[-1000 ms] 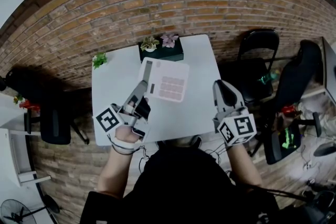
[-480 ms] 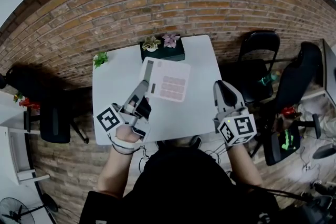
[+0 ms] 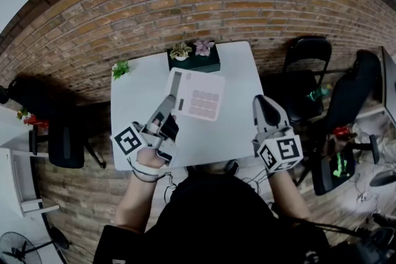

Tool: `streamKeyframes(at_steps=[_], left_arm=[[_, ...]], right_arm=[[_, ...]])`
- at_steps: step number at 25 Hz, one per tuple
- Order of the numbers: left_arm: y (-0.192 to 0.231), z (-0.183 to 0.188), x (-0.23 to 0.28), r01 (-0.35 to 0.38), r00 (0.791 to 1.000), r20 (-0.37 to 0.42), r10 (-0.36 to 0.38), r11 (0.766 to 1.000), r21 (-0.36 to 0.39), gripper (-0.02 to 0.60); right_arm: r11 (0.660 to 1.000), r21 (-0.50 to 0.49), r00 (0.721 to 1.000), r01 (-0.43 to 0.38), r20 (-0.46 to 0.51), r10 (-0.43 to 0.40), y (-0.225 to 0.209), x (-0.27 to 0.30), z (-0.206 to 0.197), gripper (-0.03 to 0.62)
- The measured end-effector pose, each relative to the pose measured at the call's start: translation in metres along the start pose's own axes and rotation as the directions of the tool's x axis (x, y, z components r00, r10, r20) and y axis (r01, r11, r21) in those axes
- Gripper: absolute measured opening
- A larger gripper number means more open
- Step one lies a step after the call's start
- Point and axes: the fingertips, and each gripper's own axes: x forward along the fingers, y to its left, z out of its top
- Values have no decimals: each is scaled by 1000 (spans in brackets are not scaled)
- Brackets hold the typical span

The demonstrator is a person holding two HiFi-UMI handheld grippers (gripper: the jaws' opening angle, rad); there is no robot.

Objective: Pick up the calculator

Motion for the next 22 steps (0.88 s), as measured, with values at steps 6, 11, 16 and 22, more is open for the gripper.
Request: streamKeyframes(at_steps=[6, 11, 16, 22], left_arm=[[3, 0, -2, -2, 1000, -9, 2, 1000, -4, 49], [6, 0, -1, 2, 1000, -14, -2, 1000, -4, 49], [10, -1, -2, 9, 1000, -25, -9, 1000, -9, 49], [17, 0, -1, 14, 999, -38, -15, 1000, -26, 49]], right_arm=[[1000, -3, 1000, 1, -5, -1, 2, 1, -1, 20], [1000, 2, 1000, 9, -2, -9, 0, 0, -4, 17], [1000, -7, 1000, 24, 3, -24, 2, 0, -6, 5], [999, -8, 999, 50, -5, -50, 4, -2, -8, 5]])
